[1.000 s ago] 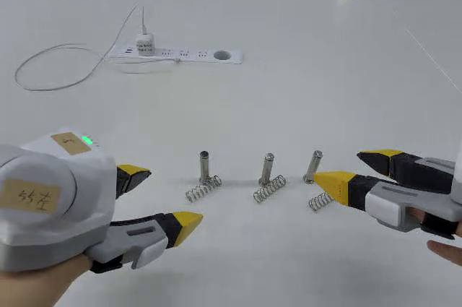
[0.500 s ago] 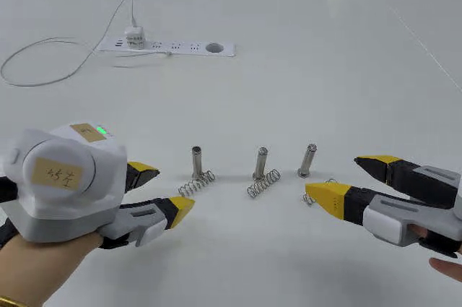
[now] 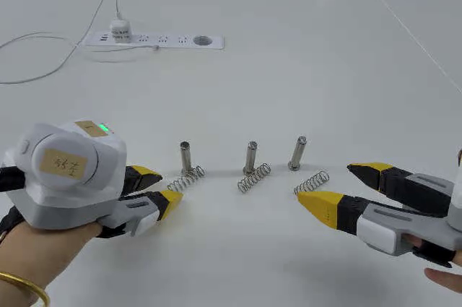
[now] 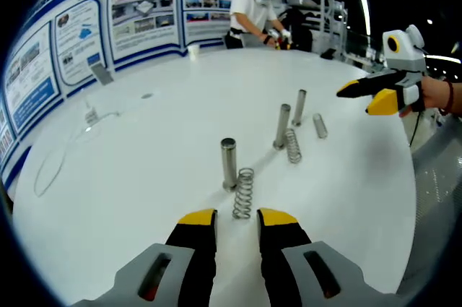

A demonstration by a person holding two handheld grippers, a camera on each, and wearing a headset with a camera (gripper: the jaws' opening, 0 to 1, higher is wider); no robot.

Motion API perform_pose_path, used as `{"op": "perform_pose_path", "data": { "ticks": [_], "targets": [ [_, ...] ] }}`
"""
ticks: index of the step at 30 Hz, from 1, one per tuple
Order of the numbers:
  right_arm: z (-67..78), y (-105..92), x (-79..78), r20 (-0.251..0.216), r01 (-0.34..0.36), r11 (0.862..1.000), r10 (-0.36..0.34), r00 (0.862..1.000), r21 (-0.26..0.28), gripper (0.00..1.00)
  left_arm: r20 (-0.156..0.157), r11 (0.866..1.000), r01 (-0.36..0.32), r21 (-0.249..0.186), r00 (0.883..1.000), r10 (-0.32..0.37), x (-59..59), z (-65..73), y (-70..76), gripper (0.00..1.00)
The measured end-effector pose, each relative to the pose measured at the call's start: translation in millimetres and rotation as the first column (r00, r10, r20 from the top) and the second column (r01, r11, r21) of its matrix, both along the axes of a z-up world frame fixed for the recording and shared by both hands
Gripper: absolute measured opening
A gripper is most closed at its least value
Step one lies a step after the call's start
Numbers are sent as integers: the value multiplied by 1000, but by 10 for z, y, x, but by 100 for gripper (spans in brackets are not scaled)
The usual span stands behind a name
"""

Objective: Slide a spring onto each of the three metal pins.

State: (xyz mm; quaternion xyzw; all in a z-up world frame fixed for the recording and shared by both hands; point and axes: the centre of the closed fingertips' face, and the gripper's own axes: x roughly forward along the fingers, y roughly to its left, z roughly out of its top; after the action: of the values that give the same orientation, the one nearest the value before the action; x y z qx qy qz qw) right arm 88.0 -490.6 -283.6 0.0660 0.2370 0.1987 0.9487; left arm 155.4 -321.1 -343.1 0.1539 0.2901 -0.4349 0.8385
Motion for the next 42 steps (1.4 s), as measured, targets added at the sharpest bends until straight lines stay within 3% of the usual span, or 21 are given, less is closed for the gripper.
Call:
{"op": "perform_pose_path", "data": {
  "ticks": [15,30,34,42],
  "targets": [
    [-54,-3,-9,-29,15,1000,-15,999,13,57,-5,999,37,-5,999,-37,1,-51,-93,15],
    [-21,81,-14,-34,4,1000,-3,999,25,56,5,997,66,35,998,-66,-43,-54,-96,10],
    [11,132,-9,-32,-4,1000,5,999,29,55,-18,999,46,-10,999,-46,-117,-11,-113,10],
    [111,314,-7,-18,-36,997,37,999,61,54,-9,996,-5,-94,1000,4,-238,196,-147,10]
  ]
}}
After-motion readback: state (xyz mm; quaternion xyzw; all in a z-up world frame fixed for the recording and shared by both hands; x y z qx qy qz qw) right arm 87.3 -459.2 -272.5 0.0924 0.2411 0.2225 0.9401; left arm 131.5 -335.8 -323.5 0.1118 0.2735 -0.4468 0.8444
